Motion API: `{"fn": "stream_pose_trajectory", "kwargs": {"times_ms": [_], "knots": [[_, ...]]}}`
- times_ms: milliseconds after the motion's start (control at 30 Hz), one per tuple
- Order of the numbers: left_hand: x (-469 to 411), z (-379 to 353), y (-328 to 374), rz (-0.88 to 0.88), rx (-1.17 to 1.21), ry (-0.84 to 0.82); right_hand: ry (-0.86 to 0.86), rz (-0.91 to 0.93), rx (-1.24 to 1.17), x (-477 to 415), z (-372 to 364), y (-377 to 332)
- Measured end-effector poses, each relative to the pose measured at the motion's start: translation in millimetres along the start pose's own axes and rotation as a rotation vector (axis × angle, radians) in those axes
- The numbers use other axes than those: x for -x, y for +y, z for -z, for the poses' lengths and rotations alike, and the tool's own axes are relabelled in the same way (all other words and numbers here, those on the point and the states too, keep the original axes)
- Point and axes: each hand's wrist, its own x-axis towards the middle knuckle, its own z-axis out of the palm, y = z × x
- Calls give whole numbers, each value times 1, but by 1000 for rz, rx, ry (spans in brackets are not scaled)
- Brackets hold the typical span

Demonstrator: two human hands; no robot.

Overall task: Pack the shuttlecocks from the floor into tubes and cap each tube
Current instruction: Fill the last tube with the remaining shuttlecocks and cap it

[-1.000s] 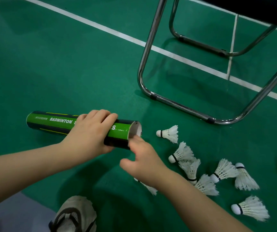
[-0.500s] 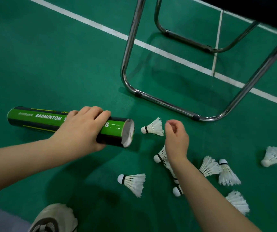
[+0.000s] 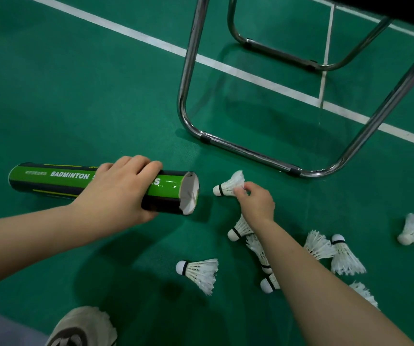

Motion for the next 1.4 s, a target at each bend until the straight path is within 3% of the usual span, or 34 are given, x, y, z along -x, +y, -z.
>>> {"fn": "stream_pose_trajectory", "kwargs": {"times_ms": [100, 367, 500, 767, 1000, 1133, 1267, 1400], "knots": [[0, 4, -2, 15, 20, 10, 51, 48, -289, 16, 13, -17], [5, 7, -2, 15, 10, 44, 226, 176, -715, 68, 22, -58], [9, 8, 0, 12, -10, 37, 142, 222, -954, 94, 20, -80], [16, 6, 6, 10, -20, 11, -219, 440, -710, 125, -4, -82], [18, 5, 11, -9, -65, -12, -659, 440, -427, 113, 20, -80], [22, 2, 22, -102, -98, -46, -851, 345, -133, 113, 30, -95], [27, -4, 26, -154, -101, -84, -812, 434, 124, 117, 28, -94], [24, -1, 25, -108, -80, -41, -466, 641, -140, 116, 17, -81]]}}
